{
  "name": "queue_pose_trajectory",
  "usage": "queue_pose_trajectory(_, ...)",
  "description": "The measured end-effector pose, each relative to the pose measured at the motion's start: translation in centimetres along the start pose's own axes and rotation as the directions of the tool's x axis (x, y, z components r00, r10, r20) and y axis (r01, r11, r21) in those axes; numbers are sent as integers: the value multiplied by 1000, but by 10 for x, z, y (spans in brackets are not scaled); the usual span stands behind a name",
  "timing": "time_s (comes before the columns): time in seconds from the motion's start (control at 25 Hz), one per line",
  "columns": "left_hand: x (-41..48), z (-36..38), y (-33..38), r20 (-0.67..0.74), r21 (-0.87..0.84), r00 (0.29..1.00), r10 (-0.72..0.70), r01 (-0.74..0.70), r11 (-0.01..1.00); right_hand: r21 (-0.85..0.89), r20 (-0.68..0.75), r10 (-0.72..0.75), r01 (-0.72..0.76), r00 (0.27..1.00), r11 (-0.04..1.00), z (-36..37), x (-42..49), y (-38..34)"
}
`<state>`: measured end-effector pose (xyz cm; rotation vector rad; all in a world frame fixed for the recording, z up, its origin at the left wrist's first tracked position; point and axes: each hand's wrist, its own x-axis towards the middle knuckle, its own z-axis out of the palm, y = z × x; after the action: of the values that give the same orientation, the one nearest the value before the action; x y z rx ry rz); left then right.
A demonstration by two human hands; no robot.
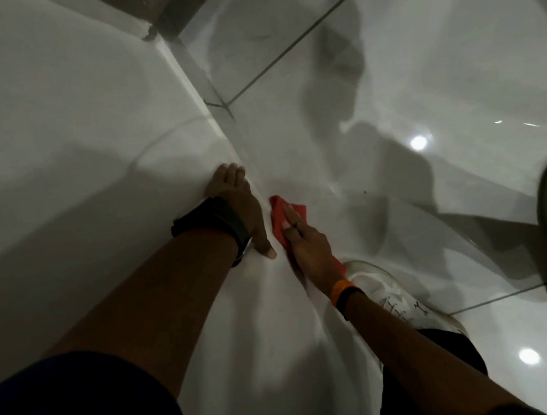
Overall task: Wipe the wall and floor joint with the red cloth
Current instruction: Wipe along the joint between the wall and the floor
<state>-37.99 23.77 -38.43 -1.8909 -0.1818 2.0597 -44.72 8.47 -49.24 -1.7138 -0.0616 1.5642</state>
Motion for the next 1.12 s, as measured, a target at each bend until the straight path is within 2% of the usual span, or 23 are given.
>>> queue_pose_trajectory(0.08,-1,2,7,4,12,1000,-9,9,1000,12,-6,-63,63,998,998,0,6,-2)
queue_pose_trajectory(0.24,-5,7,27,12,-10,1000,9,-9,1000,56,-27,59,-58,998,997,-3,-1,24)
queue_pose_trajectory(0.4,-12,13,40,5,14,1000,18,-18,1000,54,19,-3,2,1000,999,4,-18,24)
queue_pose_trajectory(0.52,-12,16,52,5,-15,999,43,-43,999,76,11,36,-36,999,996,-6,-7,30)
queue_pose_trajectory(0.6,-15,19,56,-1,-7,999,36,-36,999,49,-13,48,-47,999,998,-3,-20,41)
queue_pose_trajectory(0.76,-20,21,57,-19,-13,999,37,-37,999,-140,-58,44,-52,997,989,-1,-36,49)
queue_pose_trajectory(0.92,-18,25,64,-22,-30,999,30,-31,999,-91,4,20,-20,1000,996,-7,-34,55)
queue_pose_trajectory(1.04,-20,28,66,-31,-32,999,33,-34,999,-71,-52,122,-126,991,990,1,-50,63)
queue_pose_trajectory(1.12,-23,27,69,-23,-20,999,29,-30,999,-102,-38,119,-122,992,987,2,-58,62)
